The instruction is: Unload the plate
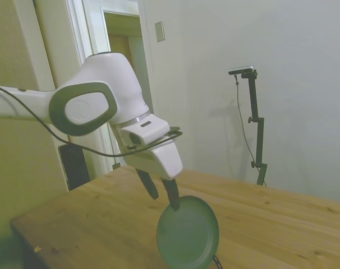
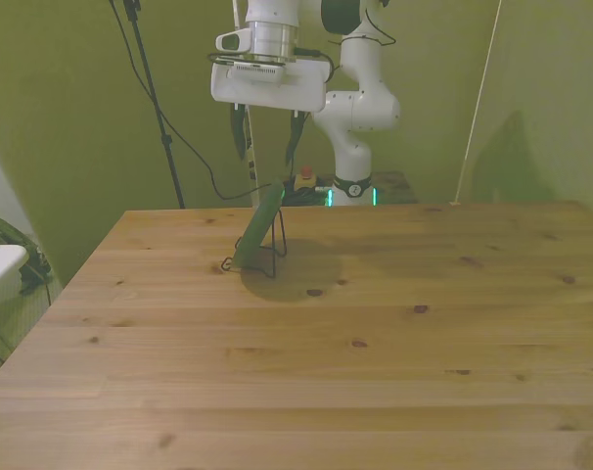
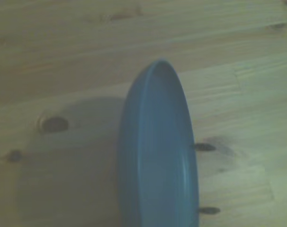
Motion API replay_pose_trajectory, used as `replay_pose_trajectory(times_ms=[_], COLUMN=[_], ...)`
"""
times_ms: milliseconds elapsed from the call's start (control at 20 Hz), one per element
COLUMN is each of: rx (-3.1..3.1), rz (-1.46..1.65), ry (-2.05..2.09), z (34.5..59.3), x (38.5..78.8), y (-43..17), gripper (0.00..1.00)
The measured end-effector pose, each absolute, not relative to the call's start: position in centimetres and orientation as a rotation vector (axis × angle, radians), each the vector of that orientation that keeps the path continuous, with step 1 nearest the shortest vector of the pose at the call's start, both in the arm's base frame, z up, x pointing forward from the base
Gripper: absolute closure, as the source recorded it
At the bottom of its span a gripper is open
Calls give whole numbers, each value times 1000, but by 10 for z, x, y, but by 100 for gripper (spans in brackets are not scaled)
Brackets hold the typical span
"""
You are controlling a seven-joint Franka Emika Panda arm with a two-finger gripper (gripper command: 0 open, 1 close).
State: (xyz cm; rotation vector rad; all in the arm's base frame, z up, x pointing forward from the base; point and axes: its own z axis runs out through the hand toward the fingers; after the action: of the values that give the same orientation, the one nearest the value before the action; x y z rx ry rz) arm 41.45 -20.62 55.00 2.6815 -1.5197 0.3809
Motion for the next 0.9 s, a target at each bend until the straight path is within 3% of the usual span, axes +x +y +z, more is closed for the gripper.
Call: replay_pose_trajectory(times_ms=[350,900], rx=[2733,2893], rz=[499,502], ry=[-1499,-1617], z=[562,544], x=[432,414], y=[-195,-223], gripper=[0,0])
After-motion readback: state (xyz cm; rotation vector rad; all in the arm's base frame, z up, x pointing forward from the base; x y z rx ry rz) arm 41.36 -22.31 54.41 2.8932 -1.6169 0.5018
